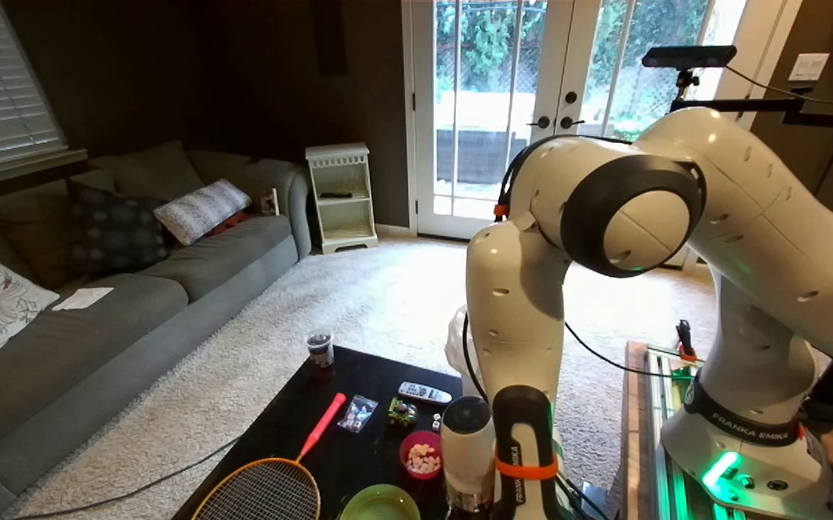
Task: Rotate the orange object on the table.
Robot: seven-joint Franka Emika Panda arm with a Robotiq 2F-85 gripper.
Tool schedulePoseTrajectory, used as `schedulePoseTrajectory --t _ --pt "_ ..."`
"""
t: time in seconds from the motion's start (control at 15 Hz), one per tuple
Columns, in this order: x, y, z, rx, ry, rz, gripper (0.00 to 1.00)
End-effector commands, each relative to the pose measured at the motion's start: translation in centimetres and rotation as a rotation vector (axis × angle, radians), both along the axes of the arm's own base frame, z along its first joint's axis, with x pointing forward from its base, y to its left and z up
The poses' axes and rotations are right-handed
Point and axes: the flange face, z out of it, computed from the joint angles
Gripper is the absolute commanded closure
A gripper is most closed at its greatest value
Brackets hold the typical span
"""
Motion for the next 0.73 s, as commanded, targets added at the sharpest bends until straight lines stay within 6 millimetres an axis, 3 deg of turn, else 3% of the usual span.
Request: schedulePoseTrajectory --t 0.0,0.07,0.13,0.67 --pt "-0.5 0.9 2.9 0.000 -0.024 -0.014 0.00" --pt "-0.4 1.1 3.4 0.004 -0.030 -0.026 0.00" --pt "0.2 0.8 1.6 0.009 -0.020 -0.002 0.00" --pt "0.0 1.0 2.7 0.011 -0.028 -0.009 0.00"
